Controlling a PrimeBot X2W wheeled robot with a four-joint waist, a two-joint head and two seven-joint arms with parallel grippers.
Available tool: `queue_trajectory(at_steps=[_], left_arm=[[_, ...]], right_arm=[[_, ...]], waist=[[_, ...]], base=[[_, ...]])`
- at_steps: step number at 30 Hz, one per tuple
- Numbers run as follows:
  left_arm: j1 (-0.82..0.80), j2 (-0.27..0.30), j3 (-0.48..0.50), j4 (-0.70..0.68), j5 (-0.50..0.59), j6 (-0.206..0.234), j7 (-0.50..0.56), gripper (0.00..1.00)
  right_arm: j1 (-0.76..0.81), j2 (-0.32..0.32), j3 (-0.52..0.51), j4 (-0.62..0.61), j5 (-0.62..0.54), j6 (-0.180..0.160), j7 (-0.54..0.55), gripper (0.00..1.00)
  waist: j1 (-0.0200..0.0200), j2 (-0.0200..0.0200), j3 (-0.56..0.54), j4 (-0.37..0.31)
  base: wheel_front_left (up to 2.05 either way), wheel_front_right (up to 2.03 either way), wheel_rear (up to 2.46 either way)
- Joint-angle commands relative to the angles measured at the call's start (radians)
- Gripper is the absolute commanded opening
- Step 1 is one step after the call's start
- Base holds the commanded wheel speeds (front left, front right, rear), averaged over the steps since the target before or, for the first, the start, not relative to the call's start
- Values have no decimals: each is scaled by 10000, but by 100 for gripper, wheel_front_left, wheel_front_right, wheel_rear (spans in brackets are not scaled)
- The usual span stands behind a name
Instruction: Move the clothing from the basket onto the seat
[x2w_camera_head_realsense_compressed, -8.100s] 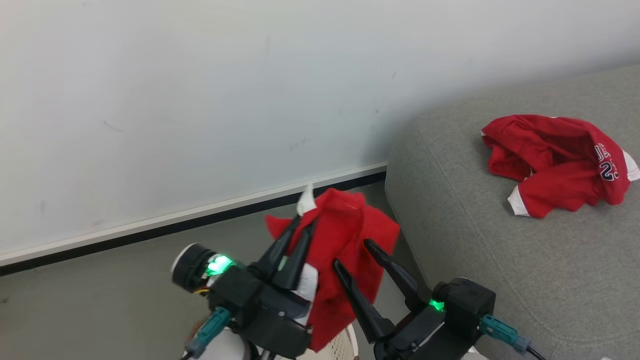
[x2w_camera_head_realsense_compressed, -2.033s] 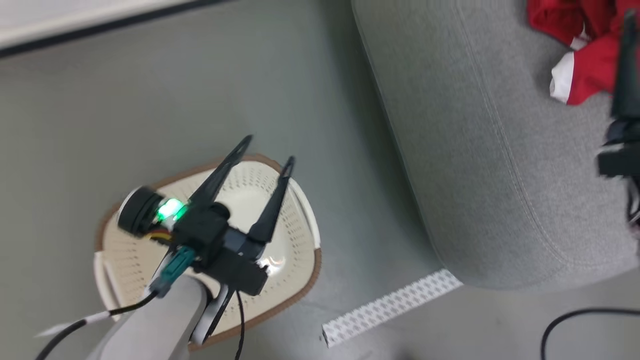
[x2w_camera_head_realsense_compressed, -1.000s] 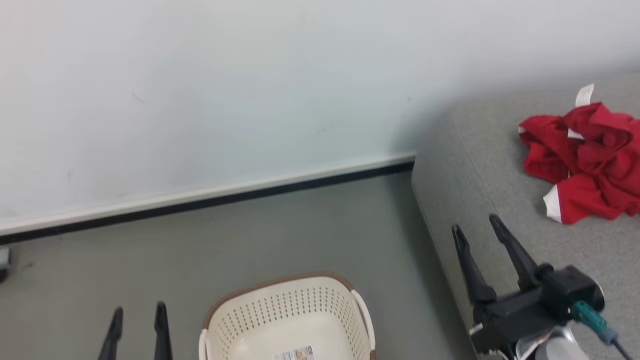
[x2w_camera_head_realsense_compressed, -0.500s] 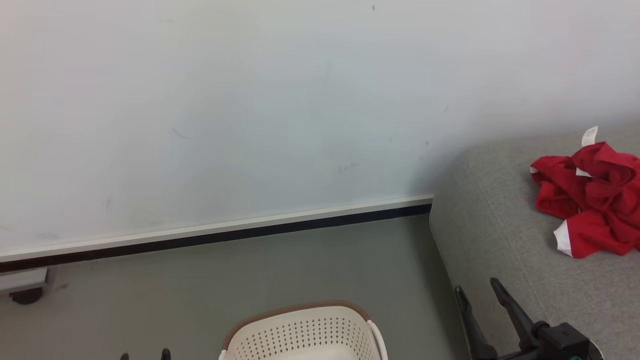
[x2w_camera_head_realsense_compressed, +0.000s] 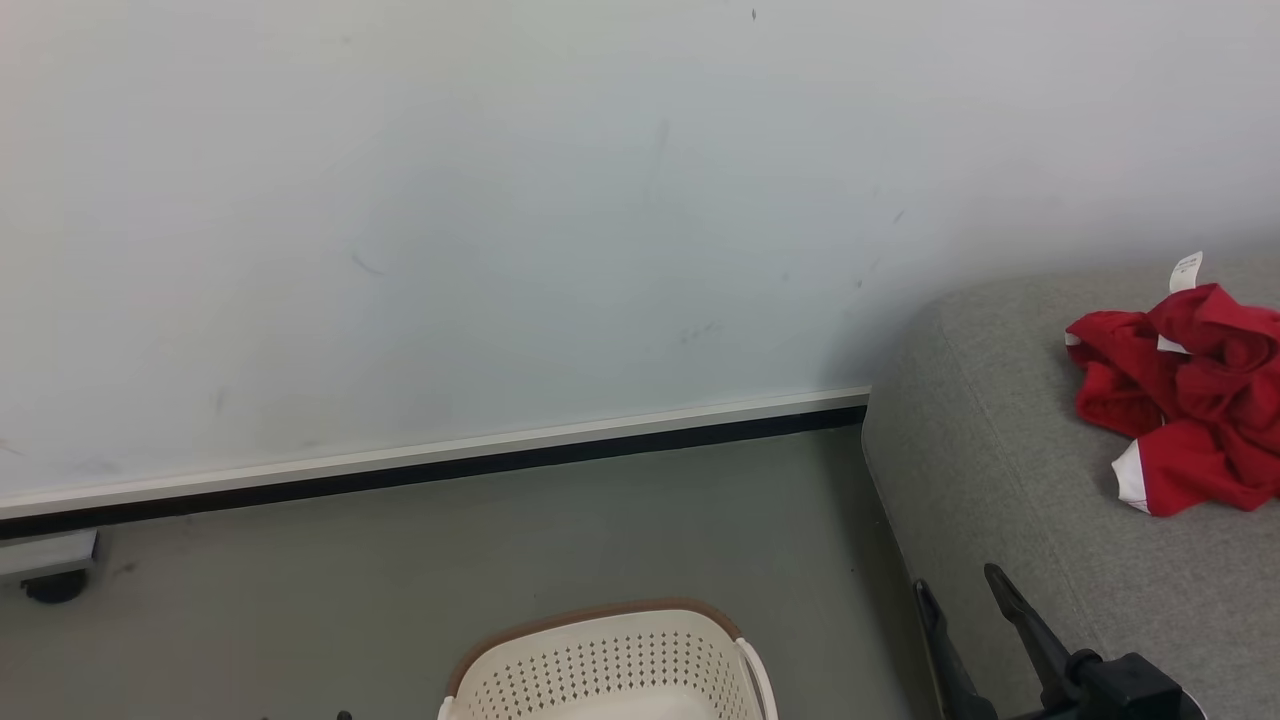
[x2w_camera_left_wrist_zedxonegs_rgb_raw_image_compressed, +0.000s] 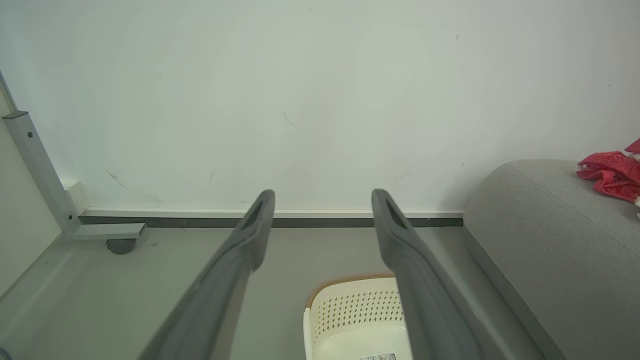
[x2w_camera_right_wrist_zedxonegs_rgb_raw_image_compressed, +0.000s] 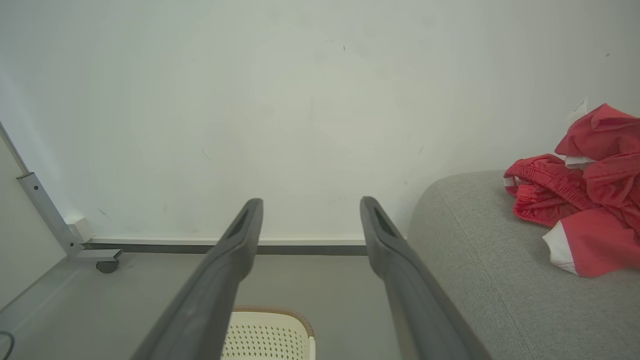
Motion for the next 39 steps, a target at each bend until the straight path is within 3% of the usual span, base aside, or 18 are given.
queue_trajectory(at_steps=[1,7,8,13,23,39], left_arm=[[61,-14,55,44,64,-53,-47,100],[69,-98,92,75,-44,-263,-47,100],[-1,-115,67,52,-10,-251,0,0],[-2,-179,-35,429,-123,-258,59,0],[-591,-150,-170,939,-2371,-476,436,0],[-1345,-136,-308,1584,-5117,-764,923,0]], right_arm=[[84,4,2,11,-41,1,-16,100],[138,-5,-29,48,-23,1,-16,100],[23,1,-27,27,1,0,2,0],[230,72,2,381,121,0,30,0],[117,166,-683,430,2360,0,518,0],[-40,374,-1632,519,5027,0,1213,0]], waist=[[-1,0,6,0],[-1,0,-27,9],[0,0,-26,9],[0,0,-20,11],[0,0,67,56],[0,0,194,122]], base=[[0,0,0],[0,0,0],[0,0,0],[0,0,0],[0,0,0],[0,0,0]])
